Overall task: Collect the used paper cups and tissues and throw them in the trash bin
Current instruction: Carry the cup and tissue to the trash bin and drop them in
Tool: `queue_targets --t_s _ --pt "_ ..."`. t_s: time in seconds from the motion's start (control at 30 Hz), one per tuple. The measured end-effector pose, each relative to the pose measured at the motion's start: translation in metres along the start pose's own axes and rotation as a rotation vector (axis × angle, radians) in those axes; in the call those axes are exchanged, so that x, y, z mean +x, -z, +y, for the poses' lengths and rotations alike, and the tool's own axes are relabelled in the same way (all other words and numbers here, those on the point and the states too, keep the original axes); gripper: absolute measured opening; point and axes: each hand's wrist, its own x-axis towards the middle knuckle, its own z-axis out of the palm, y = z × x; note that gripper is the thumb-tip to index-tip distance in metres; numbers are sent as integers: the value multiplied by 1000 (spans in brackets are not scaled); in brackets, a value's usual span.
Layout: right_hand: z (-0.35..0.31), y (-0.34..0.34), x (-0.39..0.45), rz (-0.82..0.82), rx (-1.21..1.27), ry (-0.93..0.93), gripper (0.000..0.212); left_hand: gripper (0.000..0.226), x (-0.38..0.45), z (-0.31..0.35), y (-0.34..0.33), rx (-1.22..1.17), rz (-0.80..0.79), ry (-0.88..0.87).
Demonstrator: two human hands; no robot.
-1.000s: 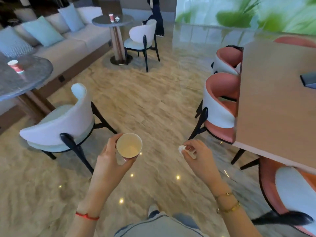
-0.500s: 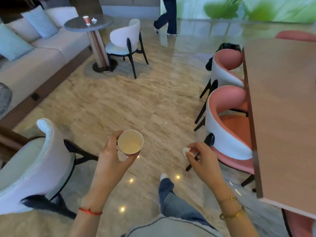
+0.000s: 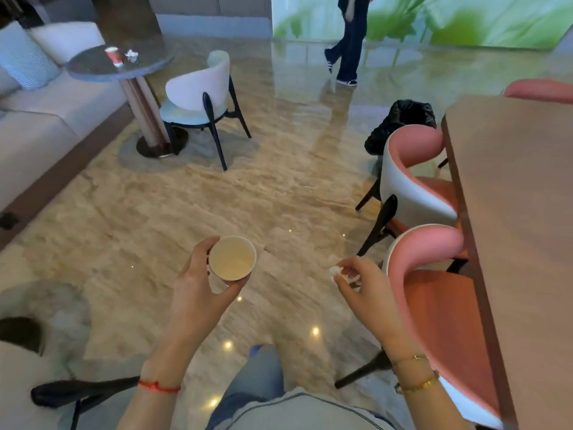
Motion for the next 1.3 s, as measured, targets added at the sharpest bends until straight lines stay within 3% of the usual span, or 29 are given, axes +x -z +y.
queue_targets --t_s 0.27,0.53,0.9,1.3 --pt "33 -21 182 72 -9 -49 12 75 209 -23 -70 -49 -82 -91" --pt "48 -7 383 204 -7 -116 11 71 441 -3 -137 -81 -202 -260" --pt "137 9 580 285 6 -283 11 67 668 24 -263 -126 -362 -349" --pt "251 102 849 346 -36 -292 9 69 918 111 -419 -115 -401 -377"
